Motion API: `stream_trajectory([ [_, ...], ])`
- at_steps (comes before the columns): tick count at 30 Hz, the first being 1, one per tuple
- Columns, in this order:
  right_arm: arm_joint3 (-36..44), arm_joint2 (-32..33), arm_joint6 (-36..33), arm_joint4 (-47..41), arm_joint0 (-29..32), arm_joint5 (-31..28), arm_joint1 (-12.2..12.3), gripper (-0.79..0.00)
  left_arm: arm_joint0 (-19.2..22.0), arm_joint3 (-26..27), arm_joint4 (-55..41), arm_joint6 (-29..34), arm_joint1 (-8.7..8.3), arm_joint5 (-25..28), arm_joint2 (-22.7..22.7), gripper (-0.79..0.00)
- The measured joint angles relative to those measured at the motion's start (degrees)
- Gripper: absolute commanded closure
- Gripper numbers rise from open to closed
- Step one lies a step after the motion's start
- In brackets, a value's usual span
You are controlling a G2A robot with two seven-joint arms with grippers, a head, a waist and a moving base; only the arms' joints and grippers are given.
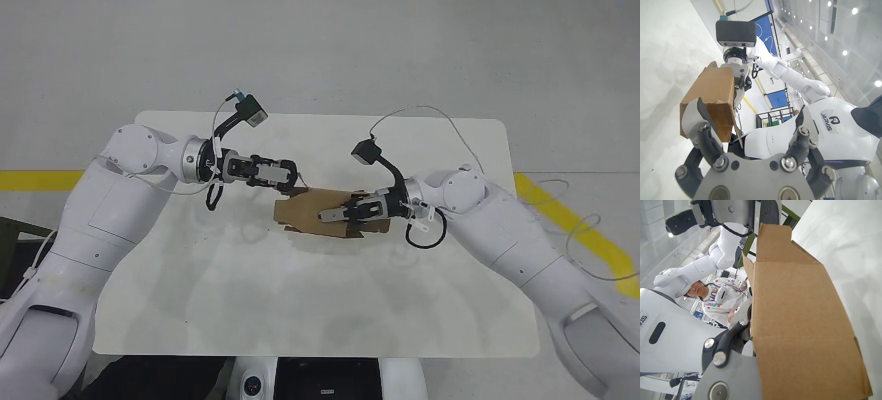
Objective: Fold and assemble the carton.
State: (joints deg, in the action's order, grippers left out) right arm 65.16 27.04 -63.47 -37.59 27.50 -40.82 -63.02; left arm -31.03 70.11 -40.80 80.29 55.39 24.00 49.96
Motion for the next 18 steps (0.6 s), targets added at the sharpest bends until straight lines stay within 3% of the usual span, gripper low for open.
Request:
stream_trajectory([
  [18,-1.3,-2.9,0.3,-1.0,-1.4,-0.3,-2.3,0.0,0.8,0.8,0.4,1.4,1.11,-1.4,-1.9,-0.785],
])
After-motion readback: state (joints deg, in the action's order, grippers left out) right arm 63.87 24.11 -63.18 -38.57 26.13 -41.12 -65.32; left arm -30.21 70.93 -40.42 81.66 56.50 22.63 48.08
